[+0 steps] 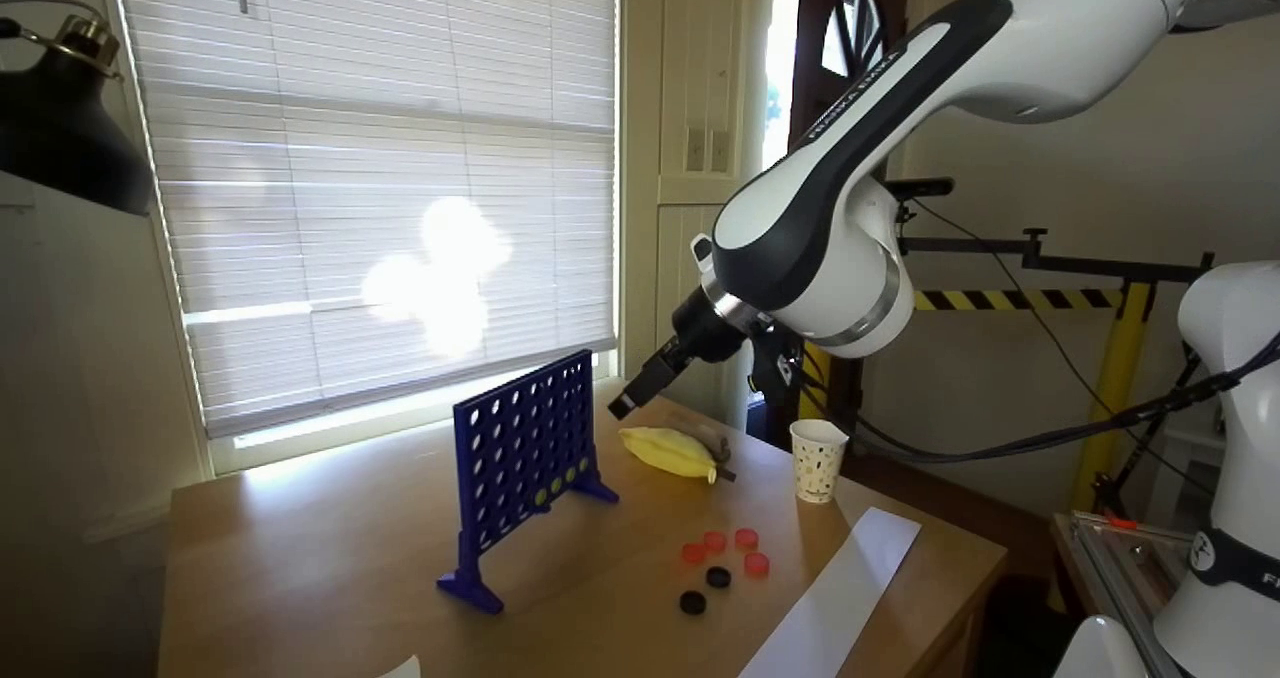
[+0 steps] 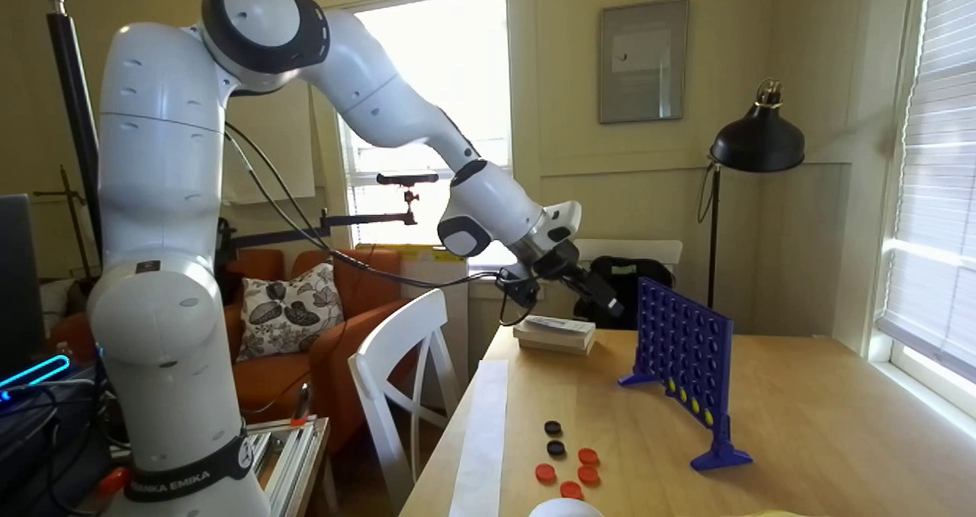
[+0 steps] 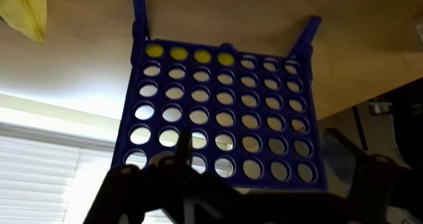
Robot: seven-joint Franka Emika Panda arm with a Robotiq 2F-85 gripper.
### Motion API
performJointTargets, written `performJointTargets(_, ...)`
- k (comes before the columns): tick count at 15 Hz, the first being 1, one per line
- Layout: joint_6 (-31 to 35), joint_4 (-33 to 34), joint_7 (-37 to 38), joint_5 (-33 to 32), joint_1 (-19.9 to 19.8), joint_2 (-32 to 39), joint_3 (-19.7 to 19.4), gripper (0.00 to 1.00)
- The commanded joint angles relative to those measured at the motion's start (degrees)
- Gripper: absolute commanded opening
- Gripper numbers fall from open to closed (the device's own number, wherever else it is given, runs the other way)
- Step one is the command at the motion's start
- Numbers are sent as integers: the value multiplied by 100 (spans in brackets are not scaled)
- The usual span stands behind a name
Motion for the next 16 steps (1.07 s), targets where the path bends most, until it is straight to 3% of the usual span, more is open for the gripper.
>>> performJointTargets(1, -461, -405, -487, 415, 340, -193, -408, 100)
performJointTargets(9, -956, -916, -64, -66, 1077, -316, -1325, 100)
performJointTargets(16, -1497, -1282, 609, -1138, 2145, -241, -2907, 100)
